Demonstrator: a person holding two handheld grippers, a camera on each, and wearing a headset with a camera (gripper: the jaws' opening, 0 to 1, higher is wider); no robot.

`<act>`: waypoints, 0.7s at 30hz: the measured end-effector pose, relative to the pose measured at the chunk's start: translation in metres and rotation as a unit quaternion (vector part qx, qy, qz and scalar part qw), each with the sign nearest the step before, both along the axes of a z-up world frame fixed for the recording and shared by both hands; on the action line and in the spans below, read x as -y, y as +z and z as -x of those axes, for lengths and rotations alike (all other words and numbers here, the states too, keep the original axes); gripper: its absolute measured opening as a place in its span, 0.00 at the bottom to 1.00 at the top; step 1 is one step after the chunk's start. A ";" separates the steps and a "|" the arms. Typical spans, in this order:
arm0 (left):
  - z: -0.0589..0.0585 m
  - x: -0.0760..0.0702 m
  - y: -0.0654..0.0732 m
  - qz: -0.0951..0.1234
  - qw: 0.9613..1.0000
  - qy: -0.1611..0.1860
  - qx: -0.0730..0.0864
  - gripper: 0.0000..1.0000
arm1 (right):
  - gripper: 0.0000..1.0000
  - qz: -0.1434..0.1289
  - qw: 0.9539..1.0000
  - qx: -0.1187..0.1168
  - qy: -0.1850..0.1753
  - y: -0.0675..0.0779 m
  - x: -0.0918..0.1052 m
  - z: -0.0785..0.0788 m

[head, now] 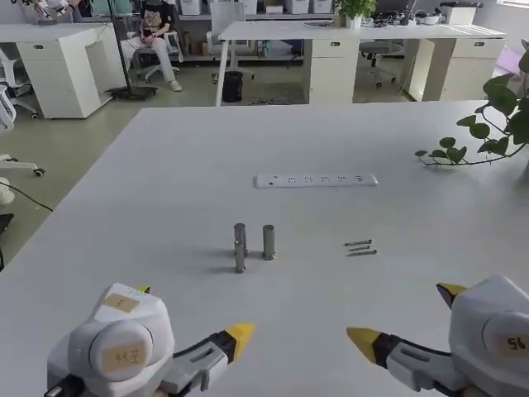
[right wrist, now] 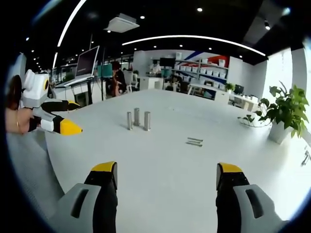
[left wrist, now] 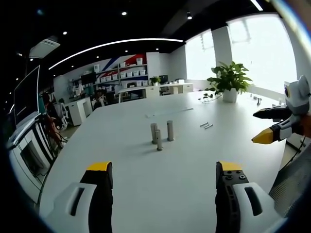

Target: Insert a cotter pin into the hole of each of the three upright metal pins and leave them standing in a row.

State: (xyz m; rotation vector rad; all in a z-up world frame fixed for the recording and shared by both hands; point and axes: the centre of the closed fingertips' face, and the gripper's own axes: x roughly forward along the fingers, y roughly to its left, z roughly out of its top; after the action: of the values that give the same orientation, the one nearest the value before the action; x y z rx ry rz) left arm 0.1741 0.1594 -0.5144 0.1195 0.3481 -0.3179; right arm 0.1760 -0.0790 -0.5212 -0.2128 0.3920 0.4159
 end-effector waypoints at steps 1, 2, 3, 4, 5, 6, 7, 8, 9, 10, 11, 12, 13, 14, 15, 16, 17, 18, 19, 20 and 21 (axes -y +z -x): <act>0.000 0.000 0.000 0.000 1.000 0.000 0.000 0.87 | 0.81 -0.001 1.000 -0.001 -0.001 0.000 0.000 0.000; 0.000 0.000 0.001 0.000 1.000 -0.001 0.001 0.87 | 0.81 0.000 1.000 -0.002 -0.001 -0.001 0.000 0.000; 0.000 0.000 0.001 0.000 1.000 -0.001 0.002 0.87 | 0.81 0.000 1.000 -0.003 -0.001 -0.001 0.001 0.000; 0.000 0.000 0.001 0.000 1.000 -0.001 0.001 0.87 | 0.81 -0.001 1.000 -0.003 -0.001 -0.001 0.000 0.000; -0.001 0.000 0.001 -0.001 1.000 -0.001 0.001 0.86 | 0.81 -0.001 1.000 -0.004 0.000 -0.001 0.000 0.000; -0.001 0.000 0.001 0.000 1.000 -0.001 0.001 0.86 | 0.81 0.000 1.000 -0.004 0.000 -0.001 0.000 -0.001; -0.001 0.000 0.001 0.001 1.000 -0.001 0.000 0.86 | 0.81 0.001 1.000 -0.004 0.001 -0.001 0.000 -0.001; -0.001 0.000 0.001 0.002 1.000 -0.001 0.000 0.86 | 0.81 0.001 1.000 -0.003 0.001 -0.001 0.000 -0.001; -0.001 0.000 0.000 0.002 1.000 -0.001 -0.001 0.86 | 0.80 -0.001 1.000 -0.003 0.001 -0.001 -0.001 -0.001; -0.001 0.000 0.000 0.000 1.000 0.000 -0.002 0.85 | 0.80 -0.001 1.000 -0.003 0.002 0.000 -0.001 -0.001; -0.001 0.000 0.000 0.000 1.000 0.000 -0.001 0.86 | 0.80 -0.002 1.000 -0.003 0.002 0.000 -0.001 -0.001; -0.001 -0.001 0.000 0.001 1.000 0.000 -0.001 0.85 | 0.80 -0.002 1.000 -0.003 0.002 0.000 -0.001 -0.001; -0.001 -0.001 0.000 0.001 1.000 0.000 -0.002 0.85 | 0.80 -0.002 1.000 -0.003 0.002 0.000 -0.001 -0.001; -0.001 -0.001 0.000 0.001 1.000 0.000 -0.002 0.85 | 0.80 -0.002 1.000 -0.004 0.002 0.000 -0.001 -0.001; -0.001 -0.001 0.000 0.001 1.000 0.000 -0.002 0.85 | 0.80 -0.002 1.000 -0.005 0.003 -0.001 -0.001 -0.001; -0.001 -0.001 0.000 0.000 1.000 0.000 -0.003 0.85 | 0.80 -0.002 1.000 -0.006 0.004 -0.001 -0.002 0.000; -0.001 -0.001 0.000 0.001 1.000 0.000 -0.003 0.85 | 0.80 -0.002 1.000 -0.006 0.004 -0.001 -0.002 0.000; -0.001 -0.001 0.001 0.002 1.000 0.000 -0.003 0.85 | 0.80 -0.001 1.000 -0.007 0.005 -0.002 -0.002 0.000; -0.002 -0.001 0.001 0.002 1.000 0.000 -0.002 0.84 | 0.79 0.003 1.000 -0.010 0.007 -0.002 -0.002 0.000; -0.002 -0.002 0.001 0.000 1.000 0.000 -0.001 0.83 | 0.78 0.004 1.000 -0.011 0.007 -0.002 -0.002 0.001; -0.002 -0.002 0.002 -0.001 1.000 0.000 0.000 0.83 | 0.77 0.003 1.000 -0.008 0.008 -0.001 -0.003 0.001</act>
State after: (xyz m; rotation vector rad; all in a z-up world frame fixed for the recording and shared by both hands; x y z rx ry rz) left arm 0.1757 0.1613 -0.5123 0.1219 0.3477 -0.3174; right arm 0.1752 -0.0762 -0.5223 -0.2186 0.4083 0.4321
